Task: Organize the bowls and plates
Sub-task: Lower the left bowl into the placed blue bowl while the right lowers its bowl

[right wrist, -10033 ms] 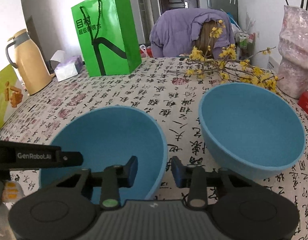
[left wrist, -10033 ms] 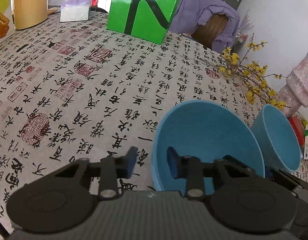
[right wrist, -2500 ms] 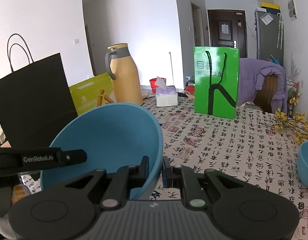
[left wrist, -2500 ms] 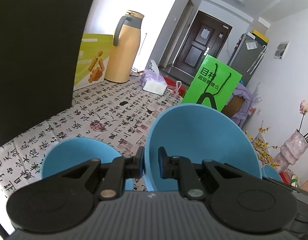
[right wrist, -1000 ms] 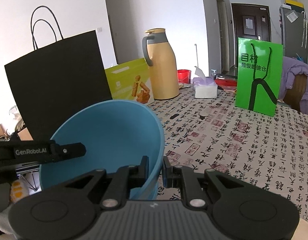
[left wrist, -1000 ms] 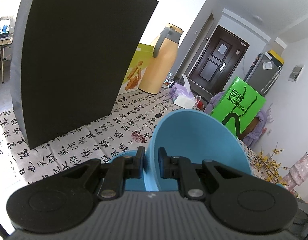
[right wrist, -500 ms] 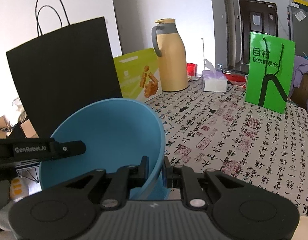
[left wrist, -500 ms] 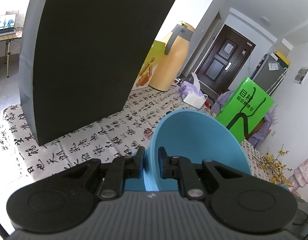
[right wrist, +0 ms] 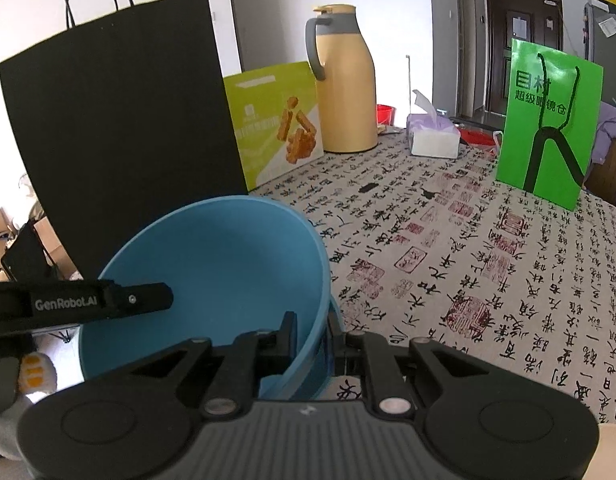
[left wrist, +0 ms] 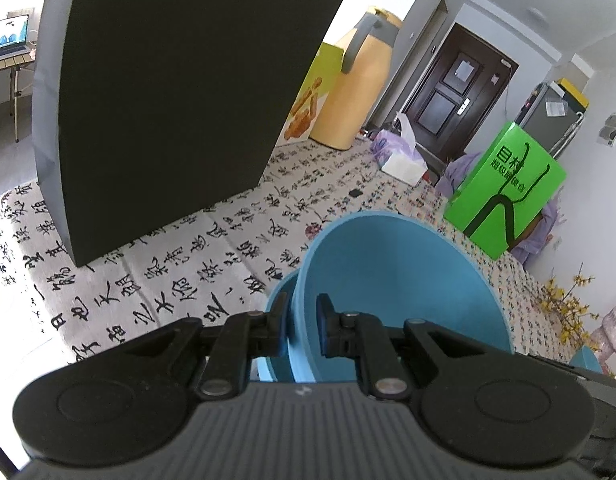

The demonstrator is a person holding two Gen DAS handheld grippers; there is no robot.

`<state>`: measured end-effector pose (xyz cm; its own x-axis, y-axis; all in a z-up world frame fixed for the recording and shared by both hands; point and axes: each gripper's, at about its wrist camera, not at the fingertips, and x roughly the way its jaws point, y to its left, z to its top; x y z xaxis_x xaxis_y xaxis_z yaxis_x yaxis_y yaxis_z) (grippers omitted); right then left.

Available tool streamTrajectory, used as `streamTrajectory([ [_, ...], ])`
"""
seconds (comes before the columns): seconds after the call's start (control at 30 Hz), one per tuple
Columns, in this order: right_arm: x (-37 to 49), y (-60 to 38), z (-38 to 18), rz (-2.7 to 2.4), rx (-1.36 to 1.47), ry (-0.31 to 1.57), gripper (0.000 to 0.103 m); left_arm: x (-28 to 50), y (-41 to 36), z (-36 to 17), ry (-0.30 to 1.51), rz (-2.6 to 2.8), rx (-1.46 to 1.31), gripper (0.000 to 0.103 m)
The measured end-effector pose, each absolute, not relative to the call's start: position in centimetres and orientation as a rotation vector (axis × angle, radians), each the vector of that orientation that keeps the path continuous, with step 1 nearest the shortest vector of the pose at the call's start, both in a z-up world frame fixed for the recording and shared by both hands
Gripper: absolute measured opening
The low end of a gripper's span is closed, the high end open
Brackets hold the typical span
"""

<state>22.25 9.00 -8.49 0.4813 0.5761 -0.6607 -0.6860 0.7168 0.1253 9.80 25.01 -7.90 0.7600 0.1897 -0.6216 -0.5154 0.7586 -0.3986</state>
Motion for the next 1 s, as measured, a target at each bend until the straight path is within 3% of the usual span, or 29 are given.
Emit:
streamTrajectory([
  [1.0,23.5,8.7,-8.7,0.781,-0.164,0.732,0.021,10.5,25.4,-9.0,0.566,0.426,-0.531,0.009],
])
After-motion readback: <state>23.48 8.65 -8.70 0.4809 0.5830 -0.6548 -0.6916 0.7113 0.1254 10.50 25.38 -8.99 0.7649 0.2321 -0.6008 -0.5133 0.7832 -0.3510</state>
